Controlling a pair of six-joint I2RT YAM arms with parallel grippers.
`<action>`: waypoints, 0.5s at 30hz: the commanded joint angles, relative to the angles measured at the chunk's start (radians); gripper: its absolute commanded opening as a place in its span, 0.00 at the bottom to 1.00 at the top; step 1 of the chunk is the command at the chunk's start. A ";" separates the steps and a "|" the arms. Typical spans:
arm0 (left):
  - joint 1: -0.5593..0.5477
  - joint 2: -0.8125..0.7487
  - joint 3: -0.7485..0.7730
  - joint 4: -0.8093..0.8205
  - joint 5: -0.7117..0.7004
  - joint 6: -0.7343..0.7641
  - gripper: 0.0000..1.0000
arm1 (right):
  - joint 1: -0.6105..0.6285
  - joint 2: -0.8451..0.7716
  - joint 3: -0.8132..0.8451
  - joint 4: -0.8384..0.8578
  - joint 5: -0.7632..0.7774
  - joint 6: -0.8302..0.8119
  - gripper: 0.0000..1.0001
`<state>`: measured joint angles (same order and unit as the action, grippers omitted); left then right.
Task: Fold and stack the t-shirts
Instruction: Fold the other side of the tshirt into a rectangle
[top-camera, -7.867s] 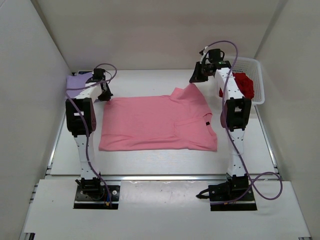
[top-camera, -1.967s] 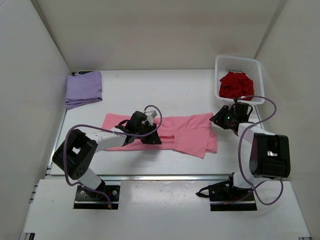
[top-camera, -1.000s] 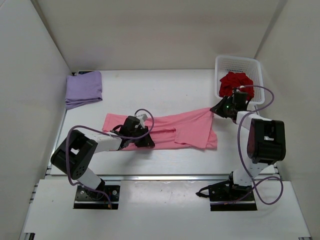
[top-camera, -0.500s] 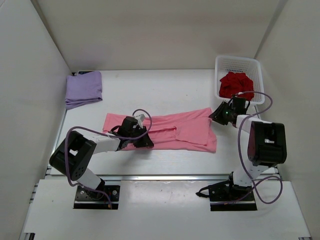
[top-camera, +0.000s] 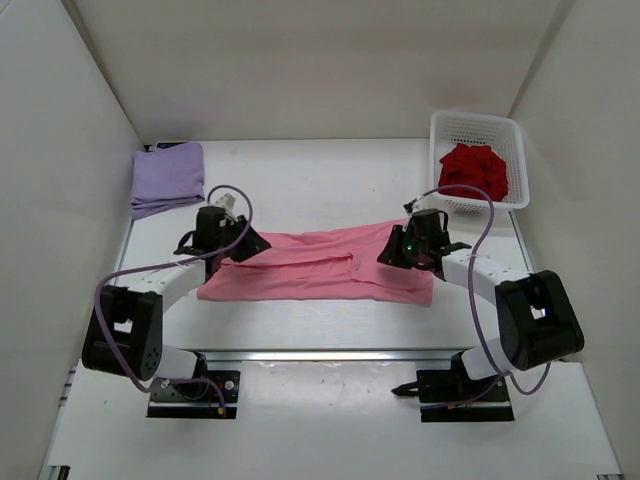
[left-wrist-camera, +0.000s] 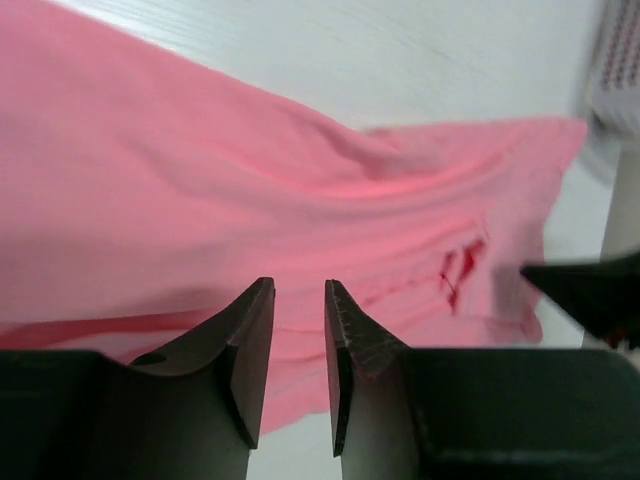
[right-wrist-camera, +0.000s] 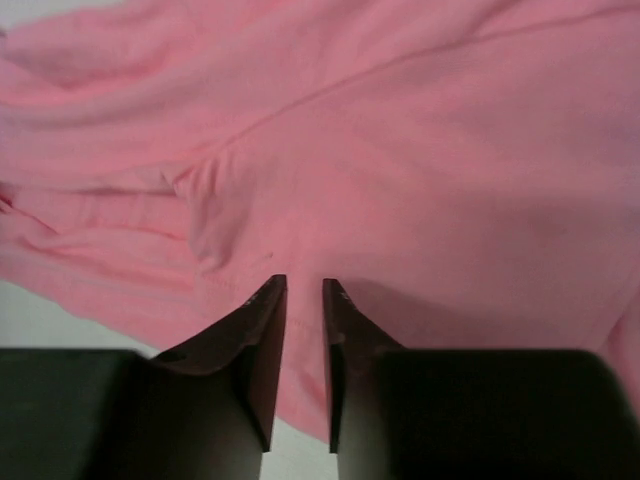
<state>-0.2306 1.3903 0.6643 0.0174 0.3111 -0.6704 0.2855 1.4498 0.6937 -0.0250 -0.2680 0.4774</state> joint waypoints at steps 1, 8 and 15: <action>0.121 -0.039 -0.055 -0.046 -0.012 -0.021 0.38 | 0.059 -0.037 -0.011 -0.047 0.053 -0.085 0.22; 0.231 -0.125 -0.086 -0.132 -0.144 0.014 0.39 | 0.185 0.015 0.107 -0.101 0.088 -0.164 0.37; 0.272 -0.131 -0.063 -0.202 -0.216 0.049 0.40 | 0.303 0.128 0.211 -0.150 0.157 -0.235 0.34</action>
<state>0.0406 1.2903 0.5739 -0.1452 0.1452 -0.6437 0.5522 1.5398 0.8497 -0.1444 -0.1654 0.3012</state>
